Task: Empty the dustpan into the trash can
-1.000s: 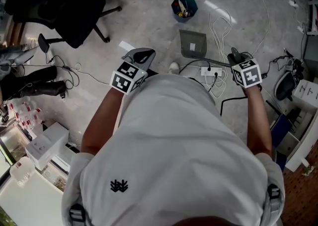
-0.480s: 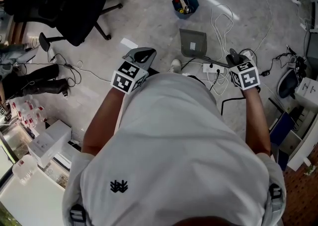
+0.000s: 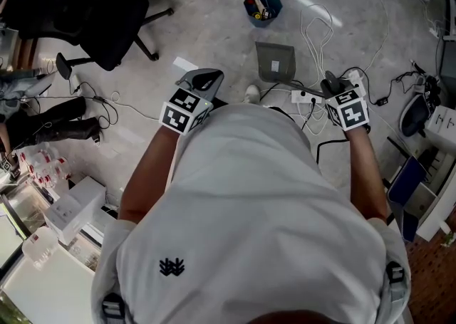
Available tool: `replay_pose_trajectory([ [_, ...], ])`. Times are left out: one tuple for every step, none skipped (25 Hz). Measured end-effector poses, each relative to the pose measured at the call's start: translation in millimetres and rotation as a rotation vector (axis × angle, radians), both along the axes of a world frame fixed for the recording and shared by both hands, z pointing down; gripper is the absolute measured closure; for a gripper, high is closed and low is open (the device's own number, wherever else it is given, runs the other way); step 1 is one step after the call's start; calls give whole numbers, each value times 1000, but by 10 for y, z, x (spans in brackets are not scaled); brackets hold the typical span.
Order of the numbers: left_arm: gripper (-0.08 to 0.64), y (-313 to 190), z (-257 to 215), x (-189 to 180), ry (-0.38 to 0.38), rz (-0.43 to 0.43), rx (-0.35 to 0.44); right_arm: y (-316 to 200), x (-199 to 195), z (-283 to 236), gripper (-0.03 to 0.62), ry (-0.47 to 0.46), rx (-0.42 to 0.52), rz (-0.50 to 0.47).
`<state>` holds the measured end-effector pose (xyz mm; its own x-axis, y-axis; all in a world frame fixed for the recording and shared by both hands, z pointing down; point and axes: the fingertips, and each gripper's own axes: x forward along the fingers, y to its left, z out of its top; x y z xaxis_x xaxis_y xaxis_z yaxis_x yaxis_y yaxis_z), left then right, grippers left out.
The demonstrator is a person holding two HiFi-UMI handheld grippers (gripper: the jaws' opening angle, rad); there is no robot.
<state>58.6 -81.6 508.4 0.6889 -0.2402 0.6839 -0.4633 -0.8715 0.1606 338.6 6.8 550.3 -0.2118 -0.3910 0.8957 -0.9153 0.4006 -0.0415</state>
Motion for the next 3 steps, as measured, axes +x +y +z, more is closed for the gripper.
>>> replay_pose_trajectory([
  [503,0,9,11,-1,2,0,0,0,7,592,1,0,-2],
  [503,0,18,24,-2,4,0,2,3,15,592,2,-1,-4],
  [503,1,28,38,-4,7,1,6,6,22,592,3,-2,-5],
])
